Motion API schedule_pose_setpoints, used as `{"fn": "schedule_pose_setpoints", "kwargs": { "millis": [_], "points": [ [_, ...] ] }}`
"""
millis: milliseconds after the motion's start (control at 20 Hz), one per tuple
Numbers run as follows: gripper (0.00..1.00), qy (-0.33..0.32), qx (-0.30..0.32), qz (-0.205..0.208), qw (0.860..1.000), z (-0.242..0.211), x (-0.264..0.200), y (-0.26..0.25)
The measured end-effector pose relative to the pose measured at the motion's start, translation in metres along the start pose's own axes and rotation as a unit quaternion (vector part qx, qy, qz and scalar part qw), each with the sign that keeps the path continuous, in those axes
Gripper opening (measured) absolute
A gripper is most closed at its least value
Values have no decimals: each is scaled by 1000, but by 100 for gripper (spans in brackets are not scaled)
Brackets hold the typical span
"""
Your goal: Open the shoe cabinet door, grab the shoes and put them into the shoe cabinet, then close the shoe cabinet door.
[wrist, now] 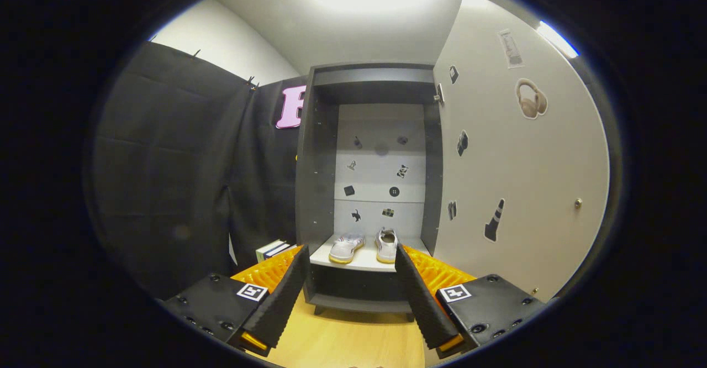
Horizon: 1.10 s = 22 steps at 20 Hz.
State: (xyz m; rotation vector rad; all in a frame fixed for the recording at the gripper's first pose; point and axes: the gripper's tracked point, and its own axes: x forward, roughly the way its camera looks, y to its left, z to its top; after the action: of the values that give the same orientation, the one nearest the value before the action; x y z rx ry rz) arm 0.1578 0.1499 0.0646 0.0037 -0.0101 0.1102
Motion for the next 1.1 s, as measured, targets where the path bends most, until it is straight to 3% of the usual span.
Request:
{"fn": "schedule_pose_setpoints", "kwargs": {
  "millis": [150, 450, 850, 1100],
  "points": [
    [97, 23, 20, 4, 1000, -5, -20, -1],
    [97, -1, 62, -40, 997, 19, -75, -45],
    [97, -42, 36, -175, 983, 56, -153, -176],
    [97, -51, 28, -247, 967, 55, -166, -267]
  ]
}}
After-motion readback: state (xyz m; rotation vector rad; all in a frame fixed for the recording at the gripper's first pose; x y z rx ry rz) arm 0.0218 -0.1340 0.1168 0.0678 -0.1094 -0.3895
